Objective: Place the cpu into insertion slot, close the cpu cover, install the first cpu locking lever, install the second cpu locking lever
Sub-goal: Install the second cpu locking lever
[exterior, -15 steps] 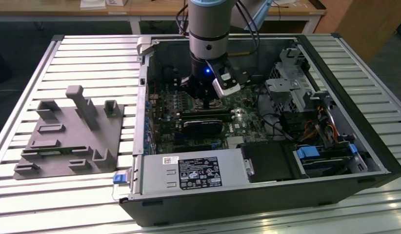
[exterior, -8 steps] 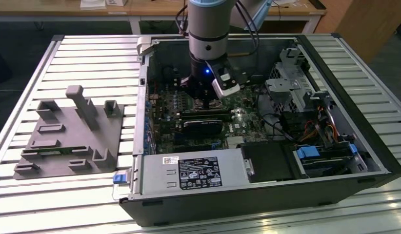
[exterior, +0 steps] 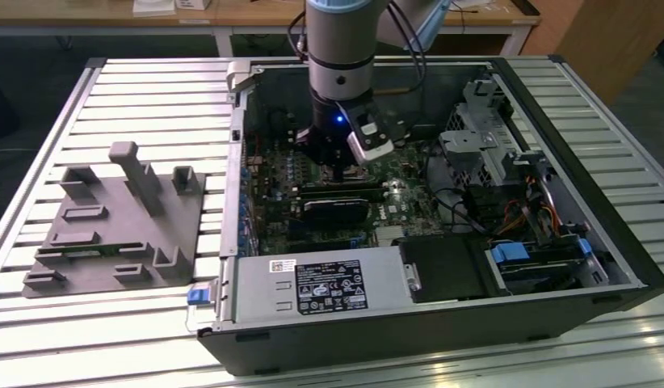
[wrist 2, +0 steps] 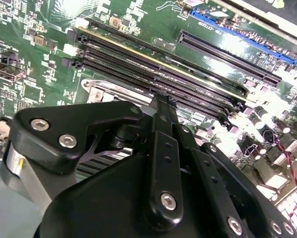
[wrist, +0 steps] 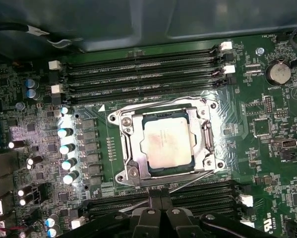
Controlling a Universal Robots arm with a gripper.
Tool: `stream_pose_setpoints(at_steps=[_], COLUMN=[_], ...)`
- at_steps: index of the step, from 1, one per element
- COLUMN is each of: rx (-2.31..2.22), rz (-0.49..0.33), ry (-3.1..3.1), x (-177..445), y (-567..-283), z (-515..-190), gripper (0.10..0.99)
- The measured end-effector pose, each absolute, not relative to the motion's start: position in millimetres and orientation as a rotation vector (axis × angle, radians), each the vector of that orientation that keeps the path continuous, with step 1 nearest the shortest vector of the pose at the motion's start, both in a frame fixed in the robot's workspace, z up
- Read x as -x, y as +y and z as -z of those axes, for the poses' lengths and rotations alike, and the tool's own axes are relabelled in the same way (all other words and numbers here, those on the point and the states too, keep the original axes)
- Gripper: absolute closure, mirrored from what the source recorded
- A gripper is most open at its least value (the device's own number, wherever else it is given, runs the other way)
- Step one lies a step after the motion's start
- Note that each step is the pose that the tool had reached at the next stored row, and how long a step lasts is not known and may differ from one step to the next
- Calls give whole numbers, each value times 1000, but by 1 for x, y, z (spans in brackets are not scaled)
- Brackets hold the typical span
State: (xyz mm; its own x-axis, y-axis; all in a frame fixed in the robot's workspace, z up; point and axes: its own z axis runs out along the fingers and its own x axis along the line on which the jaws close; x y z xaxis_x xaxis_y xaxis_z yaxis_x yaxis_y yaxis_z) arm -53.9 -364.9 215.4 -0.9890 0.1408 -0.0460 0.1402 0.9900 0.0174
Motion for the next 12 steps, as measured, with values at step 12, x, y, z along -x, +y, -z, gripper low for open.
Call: stream_pose_setpoints(at_steps=[12], rx=[-221], rz=[-145], ry=[3089], x=[55], y=[-377], z=[-212], gripper=[980])
